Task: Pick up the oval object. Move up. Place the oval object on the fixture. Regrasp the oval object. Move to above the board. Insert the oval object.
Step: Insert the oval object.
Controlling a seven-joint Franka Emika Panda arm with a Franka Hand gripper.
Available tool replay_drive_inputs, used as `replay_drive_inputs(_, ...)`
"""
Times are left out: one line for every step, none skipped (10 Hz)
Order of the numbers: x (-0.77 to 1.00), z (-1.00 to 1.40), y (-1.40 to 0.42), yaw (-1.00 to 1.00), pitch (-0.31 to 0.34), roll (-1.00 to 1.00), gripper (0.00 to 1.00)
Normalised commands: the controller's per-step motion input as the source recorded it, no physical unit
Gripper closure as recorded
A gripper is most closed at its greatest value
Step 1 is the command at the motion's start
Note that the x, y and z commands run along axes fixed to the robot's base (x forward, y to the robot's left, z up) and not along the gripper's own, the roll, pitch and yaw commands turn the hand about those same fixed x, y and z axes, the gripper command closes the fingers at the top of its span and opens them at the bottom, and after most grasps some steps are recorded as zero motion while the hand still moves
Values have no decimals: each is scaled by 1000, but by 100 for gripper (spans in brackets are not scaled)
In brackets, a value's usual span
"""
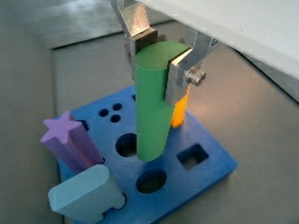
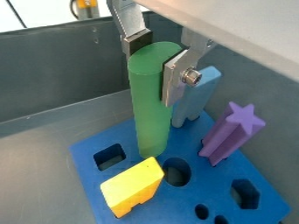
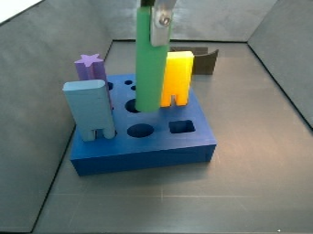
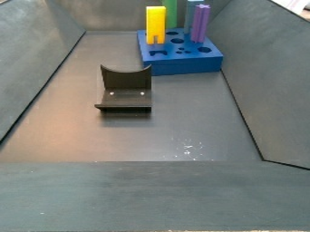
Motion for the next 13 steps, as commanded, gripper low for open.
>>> replay_drive_inputs(0, -174, -157, 6, 0, 0, 100)
replay_drive_inputs(-160, -283, -580, -514, -27, 0, 100)
replay_drive_inputs(-71, -320, -563, -571, -56, 0, 100)
replay_drive_inputs(-83, -180, -540, -529, -94, 0, 100)
replay_drive_inputs(-217, -223, -174, -494, -97, 0, 100)
replay_drive_inputs(-354, -374, -91, -626, -27, 0, 100)
replay_drive_inputs(-197, -431, 183, -349, 0, 0, 100)
replay_drive_inputs(-86, -391, 254, -151, -1, -24, 100)
replay_drive_inputs(43, -137, 80, -89, 0, -10, 100)
replay_drive_inputs(129, -111, 0, -100, 0, 0, 100)
replay_drive_inputs(297, -120, -26, 0, 0, 0, 100)
replay_drive_inputs(491, -206, -186, 0, -54, 0, 100)
replay_drive_inputs(509, -209, -166, 0, -59, 0, 100)
